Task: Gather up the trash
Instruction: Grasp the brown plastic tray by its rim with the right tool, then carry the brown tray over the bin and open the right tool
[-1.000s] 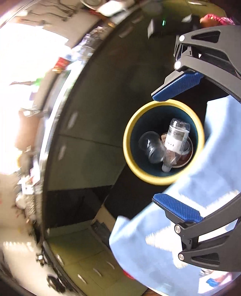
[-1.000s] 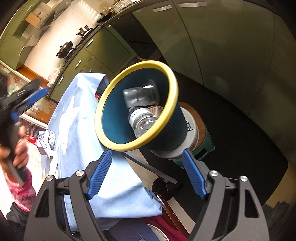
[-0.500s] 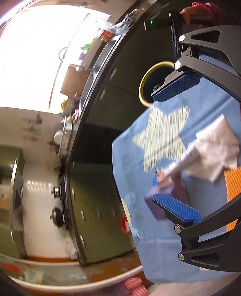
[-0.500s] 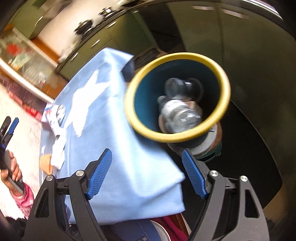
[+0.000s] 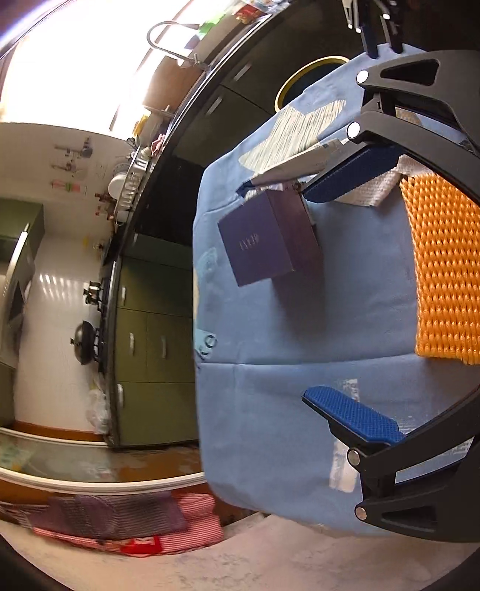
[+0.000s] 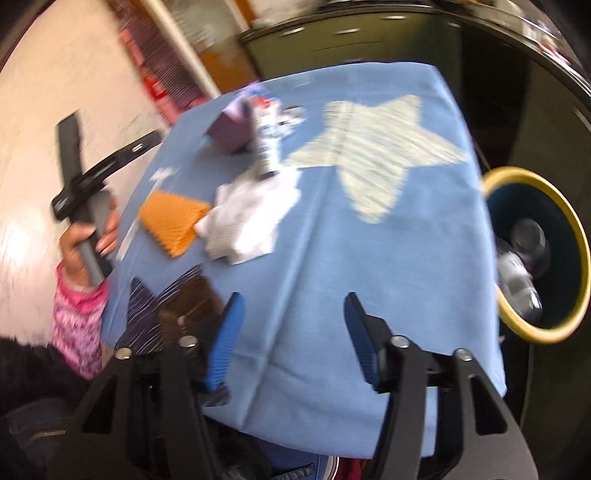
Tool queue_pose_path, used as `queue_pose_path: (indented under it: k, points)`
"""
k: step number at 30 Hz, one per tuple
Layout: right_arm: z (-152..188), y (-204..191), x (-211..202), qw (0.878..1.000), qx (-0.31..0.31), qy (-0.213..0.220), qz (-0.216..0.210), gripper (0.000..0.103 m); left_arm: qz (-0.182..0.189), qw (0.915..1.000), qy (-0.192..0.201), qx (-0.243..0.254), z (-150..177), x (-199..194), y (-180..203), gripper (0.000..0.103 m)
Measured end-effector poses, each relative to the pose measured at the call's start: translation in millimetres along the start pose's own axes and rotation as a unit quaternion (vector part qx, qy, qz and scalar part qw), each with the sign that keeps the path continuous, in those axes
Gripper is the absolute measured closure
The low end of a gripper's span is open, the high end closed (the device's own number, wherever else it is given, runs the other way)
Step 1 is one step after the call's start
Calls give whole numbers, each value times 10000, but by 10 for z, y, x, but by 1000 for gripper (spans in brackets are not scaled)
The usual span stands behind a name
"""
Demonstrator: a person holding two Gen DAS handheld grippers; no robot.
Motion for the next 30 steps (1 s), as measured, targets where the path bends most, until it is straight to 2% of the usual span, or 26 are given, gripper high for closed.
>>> queue_pose_path:
  k: [2,5,8,10,19,23,30]
  points:
    - [2,-248,90,9985,-510,-175,-52,67,32,9998,-71,-158,23,61,-69,5]
    - [40,-525,212,9921,-1194,-377,-35,78,11,9997,-16,-225,24,84,-116,5]
    - [96,-684,314,9853,-1607,-572,-57,86,-96,9998,33,-193,31,40,-121,5]
    - [128,-748,393,9810,-1814,-683,-18,87,-91,9997,43,-238,38,47,-140,5]
    - [149,-721,595,9761,-1957,-936,93,87,11,9998,57,-192,62,36,-53,5]
    - [166,-716,628,9746,-2028,-932,166,98,56,9998,16,-203,81,57,-51,5]
    - [194,-655,532,9794,-1861,-776,143,98,66,9998,-13,-210,90,66,-61,5]
Point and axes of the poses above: each gripper's, at about its wrist camera, not at the fingertips, and x roughly the way its jaws point, y to its right, z to its underside, the point moved 7 cm from there along x, roughly the way its jaws point, and after that the axes turned 1 degree about z, right-handed, at the moved point
